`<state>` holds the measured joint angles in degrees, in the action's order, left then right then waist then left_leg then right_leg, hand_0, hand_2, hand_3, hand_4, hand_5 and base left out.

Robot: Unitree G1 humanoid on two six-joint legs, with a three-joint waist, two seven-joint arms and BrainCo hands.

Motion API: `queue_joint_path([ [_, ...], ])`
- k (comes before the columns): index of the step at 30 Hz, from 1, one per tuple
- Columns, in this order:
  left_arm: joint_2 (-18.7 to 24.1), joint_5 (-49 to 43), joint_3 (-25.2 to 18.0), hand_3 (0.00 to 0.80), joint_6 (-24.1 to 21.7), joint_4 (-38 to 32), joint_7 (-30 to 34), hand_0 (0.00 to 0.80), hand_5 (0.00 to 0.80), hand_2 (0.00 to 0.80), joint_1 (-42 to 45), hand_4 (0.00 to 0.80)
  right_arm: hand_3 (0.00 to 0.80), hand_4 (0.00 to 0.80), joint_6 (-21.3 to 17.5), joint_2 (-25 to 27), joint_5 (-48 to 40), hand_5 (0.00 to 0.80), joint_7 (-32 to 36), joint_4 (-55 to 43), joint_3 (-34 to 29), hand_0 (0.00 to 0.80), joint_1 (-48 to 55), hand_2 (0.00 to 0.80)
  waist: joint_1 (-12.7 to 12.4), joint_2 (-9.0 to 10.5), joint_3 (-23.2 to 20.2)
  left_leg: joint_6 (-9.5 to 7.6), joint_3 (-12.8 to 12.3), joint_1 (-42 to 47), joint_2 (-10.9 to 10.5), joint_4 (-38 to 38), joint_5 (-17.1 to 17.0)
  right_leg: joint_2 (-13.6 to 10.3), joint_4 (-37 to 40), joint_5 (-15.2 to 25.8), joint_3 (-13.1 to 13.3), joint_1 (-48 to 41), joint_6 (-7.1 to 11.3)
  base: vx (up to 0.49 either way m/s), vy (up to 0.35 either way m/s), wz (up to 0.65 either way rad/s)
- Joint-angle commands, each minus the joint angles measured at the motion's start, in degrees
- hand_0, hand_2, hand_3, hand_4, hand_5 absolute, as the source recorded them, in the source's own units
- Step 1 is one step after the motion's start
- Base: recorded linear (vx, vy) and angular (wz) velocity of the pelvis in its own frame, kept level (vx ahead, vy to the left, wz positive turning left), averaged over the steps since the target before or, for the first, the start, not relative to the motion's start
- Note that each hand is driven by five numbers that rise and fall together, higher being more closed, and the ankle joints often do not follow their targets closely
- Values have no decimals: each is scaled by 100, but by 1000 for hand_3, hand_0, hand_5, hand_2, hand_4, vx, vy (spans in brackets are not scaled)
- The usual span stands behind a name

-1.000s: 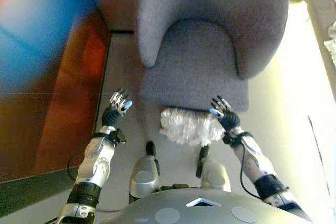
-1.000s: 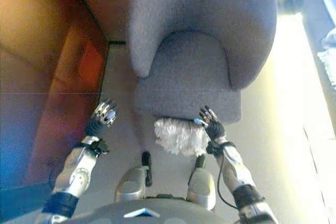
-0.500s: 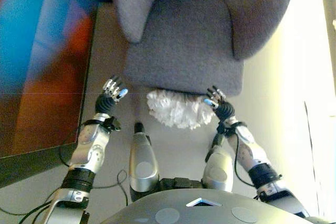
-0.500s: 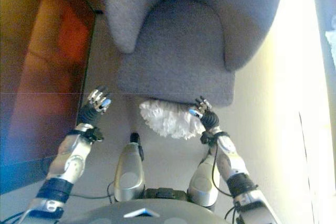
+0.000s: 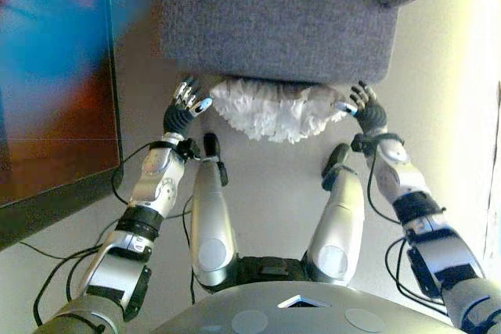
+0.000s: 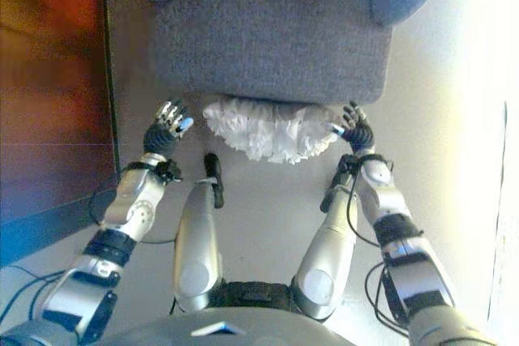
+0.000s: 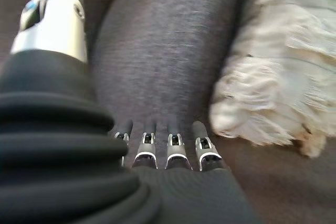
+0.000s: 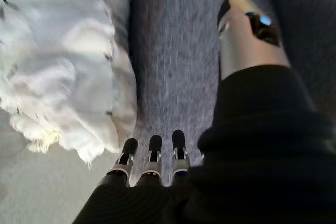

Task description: Pick up the cushion and take it to the sofa

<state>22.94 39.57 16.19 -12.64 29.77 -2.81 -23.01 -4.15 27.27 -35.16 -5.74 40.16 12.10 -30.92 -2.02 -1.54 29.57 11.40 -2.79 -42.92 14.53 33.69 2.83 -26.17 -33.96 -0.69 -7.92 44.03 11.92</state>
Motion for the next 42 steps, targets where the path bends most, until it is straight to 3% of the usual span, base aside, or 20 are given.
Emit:
queue_joint_path([
  [1,148,62,-89,0,-504,329,-451,0,0,0,-441,0,0,0,-184,390,79,0,60,249,-21,0,-413,0,99,-158,22,-213,67,-467,67,472,515,-34,-268,147,450,541,76,-5,10,-9],
  [6,290,114,-284,0,-690,678,-797,0,0,0,-711,0,0,0,-37,670,198,0,52,612,90,0,-872,0,98,-212,22,-341,100,-1286,65,1270,796,-1,-978,-40,591,1351,2,-43,1,-9],
  [14,288,185,-277,0,-654,949,-685,0,0,0,-742,0,0,0,40,827,37,0,-128,1281,-37,0,-1332,0,59,-260,22,-448,237,-2334,50,2056,1042,75,-1705,-191,805,2357,-37,-5,5,-2],
  [23,461,988,-347,0,-74,1120,-543,0,0,0,-1071,0,0,0,247,940,345,0,640,1453,127,0,-1351,0,138,-245,22,-477,378,-3027,111,2570,1105,86,-2213,-294,1013,3015,-64,-2,1,-1],
  [33,477,1348,-131,0,250,928,909,0,0,0,-1259,0,0,0,416,903,607,0,1210,985,562,0,-1564,0,190,-227,22,-422,463,-3610,159,2919,1143,74,-2569,-397,1170,3654,-46,0,0,0],
  [42,558,1294,321,0,775,1083,1106,0,0,0,-2099,0,0,0,436,732,534,0,1229,1048,884,0,-2070,0,268,-197,22,-339,558,-4134,232,3294,1150,23,-2910,-431,1334,4191,10,0,0,0],
])
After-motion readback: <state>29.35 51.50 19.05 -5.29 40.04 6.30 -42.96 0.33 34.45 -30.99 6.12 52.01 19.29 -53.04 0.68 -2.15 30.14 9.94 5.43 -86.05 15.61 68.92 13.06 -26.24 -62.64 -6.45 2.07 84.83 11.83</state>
